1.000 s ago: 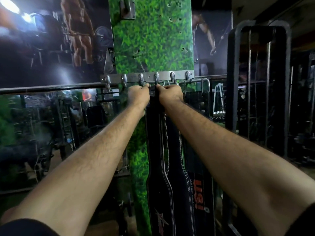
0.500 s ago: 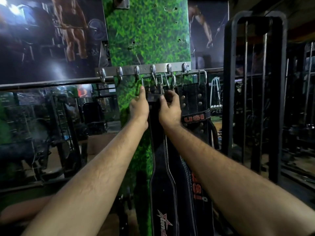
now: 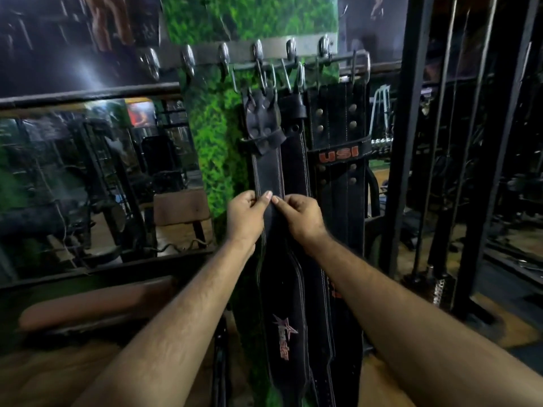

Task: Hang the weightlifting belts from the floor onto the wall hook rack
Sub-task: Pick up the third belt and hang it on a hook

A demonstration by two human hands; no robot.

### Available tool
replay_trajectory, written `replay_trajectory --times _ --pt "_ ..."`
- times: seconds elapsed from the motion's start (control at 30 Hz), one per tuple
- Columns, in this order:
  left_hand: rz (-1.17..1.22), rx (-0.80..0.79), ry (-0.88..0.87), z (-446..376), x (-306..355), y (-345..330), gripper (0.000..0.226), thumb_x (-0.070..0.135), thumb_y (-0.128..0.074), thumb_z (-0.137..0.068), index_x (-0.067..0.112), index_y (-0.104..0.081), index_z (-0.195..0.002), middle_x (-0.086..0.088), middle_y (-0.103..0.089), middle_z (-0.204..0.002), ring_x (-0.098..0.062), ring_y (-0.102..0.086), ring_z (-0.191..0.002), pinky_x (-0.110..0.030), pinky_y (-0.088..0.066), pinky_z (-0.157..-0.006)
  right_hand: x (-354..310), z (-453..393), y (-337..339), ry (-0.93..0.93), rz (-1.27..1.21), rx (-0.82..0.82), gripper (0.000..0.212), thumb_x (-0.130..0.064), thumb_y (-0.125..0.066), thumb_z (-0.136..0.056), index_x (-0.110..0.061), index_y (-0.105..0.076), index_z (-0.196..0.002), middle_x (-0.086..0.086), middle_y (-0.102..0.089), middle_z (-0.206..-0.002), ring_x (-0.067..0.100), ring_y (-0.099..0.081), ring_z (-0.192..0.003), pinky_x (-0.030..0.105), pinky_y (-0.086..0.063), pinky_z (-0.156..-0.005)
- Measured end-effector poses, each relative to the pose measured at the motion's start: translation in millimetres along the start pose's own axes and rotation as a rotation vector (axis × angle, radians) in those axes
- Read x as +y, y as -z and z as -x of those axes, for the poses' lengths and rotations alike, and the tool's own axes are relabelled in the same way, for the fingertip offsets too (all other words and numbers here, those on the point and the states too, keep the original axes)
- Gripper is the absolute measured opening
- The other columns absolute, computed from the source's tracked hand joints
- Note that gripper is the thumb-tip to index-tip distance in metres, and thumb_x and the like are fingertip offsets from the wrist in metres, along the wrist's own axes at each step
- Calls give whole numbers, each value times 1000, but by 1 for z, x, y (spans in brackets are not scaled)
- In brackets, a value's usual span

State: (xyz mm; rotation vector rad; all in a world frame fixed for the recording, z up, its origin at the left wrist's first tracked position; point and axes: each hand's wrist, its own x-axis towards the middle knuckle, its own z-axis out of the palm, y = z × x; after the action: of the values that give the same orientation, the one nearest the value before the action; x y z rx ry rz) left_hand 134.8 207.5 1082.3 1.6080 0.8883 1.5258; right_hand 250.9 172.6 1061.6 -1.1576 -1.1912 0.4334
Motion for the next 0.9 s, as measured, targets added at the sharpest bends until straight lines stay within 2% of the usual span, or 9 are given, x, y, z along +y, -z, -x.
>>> replay_trajectory --times 0.1,0.23,0.3,0.4,0.5,0.6,0.7,0.8,0.9 --pt "-43 -51 50 26 -45 7 41 23 -71 -92 2 -48 -66 -7 -42 -62 -16 -39 -61 -34 -35 -55 40 32 0 -19 5 -67 46 -32 -68 -96 5 -58 -71 2 -50 -59 12 -43 -53 27 -34 -47" --pt "-58 -114 138 64 -94 17 45 36 -72 -88 -7 -58 -82 -18 -65 -77 -22 -59 -72 -47 -55 -67 89 68 0 -57 67 -104 34 -36 -71 -94 -20 -60 -65 -6 -57 -57 8 -49 -52 30 -40 -48" --pt "-28 -127 144 78 -102 18 26 22 -71 -93 -4 -67 -94 -18 -75 -94 -19 -70 -85 -41 -59 -79 103 78 0 -68 87 -100 28 -40 -72 -91 -20 -66 -74 -3 -69 -67 10 -62 -60 36 -52 -54" --pt "-17 -137 161 87 -110 17 10 12 -70 -93 8 -71 -102 -4 -77 -96 -10 -74 -88 -25 -58 -77 119 86 2 -127 -33 -141 12 -27 -74 -92 -16 -73 -97 1 -78 -93 13 -76 -88 36 -62 -80" --pt "4 -134 218 98 -123 15 10 8 -71 -92 13 -69 -100 2 -76 -94 -4 -74 -82 -21 -56 -72 137 97 6 -185 -112 -154 25 -22 -74 -92 -6 -70 -111 9 -78 -104 24 -76 -98 43 -61 -87" --pt "7 -124 276 113 -148 15 14 11 -73 -90 8 -70 -104 1 -76 -94 -6 -74 -82 -22 -57 -71 166 118 3 -259 -90 -193 18 -20 -72 -93 -11 -71 -108 4 -78 -99 18 -75 -91 40 -60 -81" --pt "-36 -134 310 131 -172 19 16 18 -76 -88 15 -74 -103 0 -78 -96 -14 -75 -91 -28 -59 -79 191 141 1 -310 -57 -247 31 -40 -77 -84 -16 -74 -103 5 -79 -100 22 -75 -96 49 -60 -90" --pt "-79 -174 334 154 -207 21 18 16 -76 -87 33 -77 -81 10 -78 -83 -8 -73 -86 -29 -57 -82 223 156 1 -352 24 -301 51 -63 -79 -73 -18 -76 -99 2 -80 -100 20 -75 -96 47 -60 -88" --pt "-110 -178 418 185 -241 22 15 15 -78 -85 29 -75 -86 14 -77 -78 -2 -73 -79 -21 -55 -74 252 186 4 -395 87 -309 47 -53 -79 -79 -14 -77 -104 1 -80 -102 17 -76 -96 48 -61 -87"
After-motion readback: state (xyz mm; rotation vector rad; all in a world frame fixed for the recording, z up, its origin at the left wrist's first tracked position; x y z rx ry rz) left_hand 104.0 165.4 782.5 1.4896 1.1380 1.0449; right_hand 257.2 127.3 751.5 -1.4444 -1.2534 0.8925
